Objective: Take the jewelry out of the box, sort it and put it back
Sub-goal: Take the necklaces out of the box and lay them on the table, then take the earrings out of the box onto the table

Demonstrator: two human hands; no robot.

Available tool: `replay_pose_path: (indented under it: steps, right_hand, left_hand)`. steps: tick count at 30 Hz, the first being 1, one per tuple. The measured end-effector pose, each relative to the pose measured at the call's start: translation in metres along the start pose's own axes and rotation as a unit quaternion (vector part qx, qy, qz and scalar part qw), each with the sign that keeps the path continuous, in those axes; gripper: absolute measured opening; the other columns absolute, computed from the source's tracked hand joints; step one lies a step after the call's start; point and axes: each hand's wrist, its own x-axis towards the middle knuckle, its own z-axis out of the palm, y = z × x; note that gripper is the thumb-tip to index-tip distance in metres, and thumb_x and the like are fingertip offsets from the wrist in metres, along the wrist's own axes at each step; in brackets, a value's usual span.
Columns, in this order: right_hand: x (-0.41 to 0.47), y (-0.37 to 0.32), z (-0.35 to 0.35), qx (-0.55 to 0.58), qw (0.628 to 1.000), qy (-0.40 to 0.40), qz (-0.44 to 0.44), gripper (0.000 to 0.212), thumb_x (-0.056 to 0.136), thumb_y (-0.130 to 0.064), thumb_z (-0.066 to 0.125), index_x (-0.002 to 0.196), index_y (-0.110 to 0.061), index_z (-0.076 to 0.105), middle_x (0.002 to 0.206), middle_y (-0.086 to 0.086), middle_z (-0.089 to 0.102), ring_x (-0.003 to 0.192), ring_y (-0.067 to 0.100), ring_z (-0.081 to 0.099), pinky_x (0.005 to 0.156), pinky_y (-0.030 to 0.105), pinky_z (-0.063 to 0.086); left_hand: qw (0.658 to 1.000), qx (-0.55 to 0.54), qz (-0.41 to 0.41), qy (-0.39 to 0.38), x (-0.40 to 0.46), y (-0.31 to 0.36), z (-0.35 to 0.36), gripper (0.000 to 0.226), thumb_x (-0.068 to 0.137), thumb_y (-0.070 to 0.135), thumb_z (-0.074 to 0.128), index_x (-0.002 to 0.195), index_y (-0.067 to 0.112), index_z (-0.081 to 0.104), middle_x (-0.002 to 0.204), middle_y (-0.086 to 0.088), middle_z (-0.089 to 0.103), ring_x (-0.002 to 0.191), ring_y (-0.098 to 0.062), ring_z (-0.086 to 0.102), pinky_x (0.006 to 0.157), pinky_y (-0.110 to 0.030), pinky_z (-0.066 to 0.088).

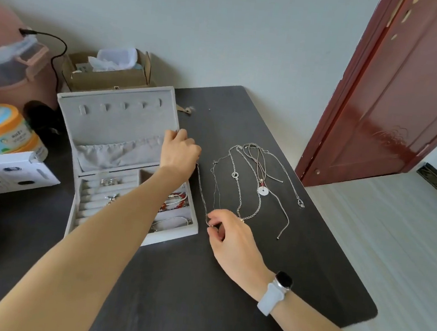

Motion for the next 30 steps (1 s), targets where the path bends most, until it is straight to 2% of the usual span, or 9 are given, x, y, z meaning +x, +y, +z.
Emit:
replay_pose_path:
  steps: [2, 5, 11, 14, 18, 21, 24, 27, 30]
  right_hand:
    - [0.000, 0.004, 0.001, 0.005, 1.000, 0.001, -0.004, 0.024, 0.089, -0.010, 0.051, 0.112, -0.012, 0.056, 0.099, 0.001, 0.064, 0.067, -0.002, 0.043, 0.075, 0.002, 0.031]
    - [-0.003, 0.006, 0.000, -0.010, 1.000, 0.010, -0.017, 0.021, 0.088, -0.008, 0.053, 0.108, -0.009, 0.059, 0.097, 0.005, 0.063, 0.075, 0.006, 0.045, 0.075, 0.012, 0.037]
    - [-0.012, 0.010, -0.001, -0.120, 0.988, 0.063, -0.070, 0.027, 0.083, -0.018, 0.044, 0.101, -0.011, 0.063, 0.089, 0.000, 0.064, 0.080, 0.020, 0.055, 0.066, 0.029, 0.049]
    - [-0.018, 0.013, -0.004, -0.221, 0.969, 0.065, -0.089, 0.034, 0.080, -0.028, 0.041, 0.100, -0.016, 0.066, 0.092, -0.003, 0.063, 0.088, 0.017, 0.047, 0.064, 0.031, 0.047]
    - [-0.028, 0.013, -0.006, -0.293, 0.951, 0.015, -0.098, 0.040, 0.083, -0.038, 0.038, 0.108, -0.016, 0.061, 0.110, 0.000, 0.061, 0.111, 0.021, 0.046, 0.083, 0.039, 0.048]
    - [-0.030, 0.012, -0.005, -0.330, 0.938, -0.034, -0.097, 0.048, 0.085, -0.044, 0.035, 0.117, -0.015, 0.057, 0.124, 0.005, 0.058, 0.125, 0.028, 0.045, 0.100, 0.052, 0.040]
    - [-0.030, 0.012, -0.005, -0.356, 0.928, -0.066, -0.088, 0.054, 0.085, -0.049, 0.032, 0.123, -0.016, 0.054, 0.131, 0.008, 0.055, 0.130, 0.030, 0.041, 0.102, 0.059, 0.032]
    - [-0.032, 0.011, -0.006, -0.354, 0.929, -0.071, -0.081, 0.055, 0.086, -0.050, 0.030, 0.126, -0.017, 0.051, 0.134, 0.010, 0.052, 0.131, 0.030, 0.040, 0.101, 0.060, 0.032]
    - [-0.031, 0.009, -0.006, -0.335, 0.938, -0.051, -0.077, 0.054, 0.087, -0.049, 0.028, 0.128, -0.020, 0.046, 0.135, 0.010, 0.051, 0.130, 0.031, 0.041, 0.100, 0.059, 0.034]
  left_hand:
    - [1.000, -0.023, -0.002, 0.008, -0.003, 0.001, 0.000, 0.026, 0.094, 0.019, 0.044, 0.110, 0.015, 0.065, 0.109, -0.003, 0.063, 0.112, -0.024, 0.041, 0.095, -0.038, 0.022]
    - [0.996, -0.085, 0.005, 0.005, -0.020, 0.002, -0.009, 0.031, 0.095, 0.023, 0.040, 0.118, 0.017, 0.060, 0.124, -0.002, 0.057, 0.124, -0.023, 0.036, 0.103, -0.044, 0.013]
    - [0.984, -0.100, 0.091, -0.119, -0.072, -0.002, -0.023, 0.036, 0.098, 0.036, 0.031, 0.125, 0.029, 0.054, 0.136, 0.016, 0.047, 0.139, -0.017, 0.017, 0.110, -0.055, -0.005]
    - [0.977, -0.094, 0.109, -0.157, -0.083, 0.002, -0.028, 0.041, 0.099, 0.039, 0.023, 0.132, 0.032, 0.047, 0.144, 0.018, 0.037, 0.142, -0.018, 0.006, 0.109, -0.057, -0.012]
    - [0.975, -0.061, 0.112, -0.182, -0.084, 0.007, -0.029, 0.047, 0.099, 0.042, 0.017, 0.135, 0.029, 0.044, 0.148, 0.017, 0.030, 0.143, -0.019, 0.000, 0.107, -0.059, -0.014]
    - [0.975, -0.021, 0.106, -0.193, -0.079, 0.010, -0.029, 0.051, 0.098, 0.045, 0.013, 0.141, 0.026, 0.035, 0.151, 0.015, 0.025, 0.144, -0.022, -0.003, 0.106, -0.060, -0.015]
    - [0.973, -0.004, 0.093, -0.213, -0.074, 0.013, -0.025, 0.055, 0.097, 0.048, 0.010, 0.145, 0.025, 0.024, 0.154, 0.012, 0.017, 0.143, -0.023, -0.007, 0.105, -0.061, -0.015]
    - [0.978, -0.039, 0.073, -0.191, -0.079, 0.014, -0.023, 0.053, 0.097, 0.047, 0.011, 0.146, 0.028, 0.019, 0.156, 0.008, 0.012, 0.143, -0.024, -0.007, 0.107, -0.061, -0.013]
    - [0.989, -0.100, 0.036, -0.107, -0.094, 0.010, -0.023, 0.048, 0.098, 0.043, 0.019, 0.144, 0.029, 0.023, 0.154, 0.006, 0.017, 0.144, -0.022, 0.001, 0.110, -0.058, -0.006]
